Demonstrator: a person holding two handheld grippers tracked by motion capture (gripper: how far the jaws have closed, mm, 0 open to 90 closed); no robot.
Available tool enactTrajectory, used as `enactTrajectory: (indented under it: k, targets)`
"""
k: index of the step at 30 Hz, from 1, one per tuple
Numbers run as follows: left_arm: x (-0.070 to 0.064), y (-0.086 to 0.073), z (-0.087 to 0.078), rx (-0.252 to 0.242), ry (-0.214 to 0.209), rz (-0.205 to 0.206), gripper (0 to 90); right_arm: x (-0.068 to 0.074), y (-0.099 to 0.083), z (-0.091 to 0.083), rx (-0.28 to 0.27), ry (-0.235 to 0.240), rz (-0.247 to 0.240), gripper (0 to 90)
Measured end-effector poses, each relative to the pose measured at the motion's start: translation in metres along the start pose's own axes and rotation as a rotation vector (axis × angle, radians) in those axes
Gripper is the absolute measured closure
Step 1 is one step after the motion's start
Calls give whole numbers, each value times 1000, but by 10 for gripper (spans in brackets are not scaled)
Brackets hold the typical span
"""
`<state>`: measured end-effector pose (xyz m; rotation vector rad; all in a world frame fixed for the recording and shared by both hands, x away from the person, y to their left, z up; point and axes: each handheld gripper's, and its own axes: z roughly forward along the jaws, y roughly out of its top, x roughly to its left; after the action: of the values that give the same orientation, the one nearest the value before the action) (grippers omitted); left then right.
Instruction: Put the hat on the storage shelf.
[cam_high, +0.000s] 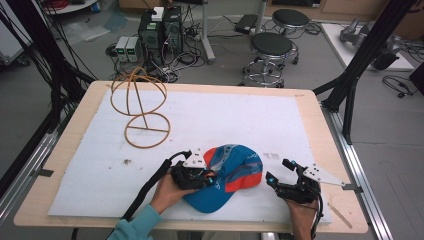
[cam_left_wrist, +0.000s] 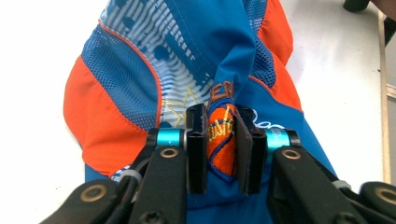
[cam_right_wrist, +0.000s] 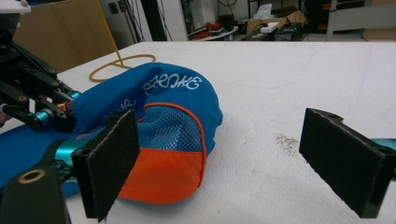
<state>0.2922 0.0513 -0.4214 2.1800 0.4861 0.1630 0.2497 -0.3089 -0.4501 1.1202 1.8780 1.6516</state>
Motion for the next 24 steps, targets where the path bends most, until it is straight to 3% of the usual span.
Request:
enactTrajectory:
  k: [4, 8, 12, 17, 24]
  targets:
    - [-2, 1, -3, -27, -8, 18, 814, -1, 0, 0, -7, -2, -9, 112]
    - [0, 4, -13, -78, 1, -5, 822, 0, 0, 0, -7, -2, -3, 112]
    - [4, 6, -22, -90, 7, -16, 825, 0, 0, 0, -6, -2, -6, 112]
    - [13, 8, -42, -156, 26, -57, 828, 0, 0, 0, -7, -1, -8, 112]
    - [25, 12, -66, -200, 63, -72, 831, 0, 0, 0, -1, -6, -1, 112]
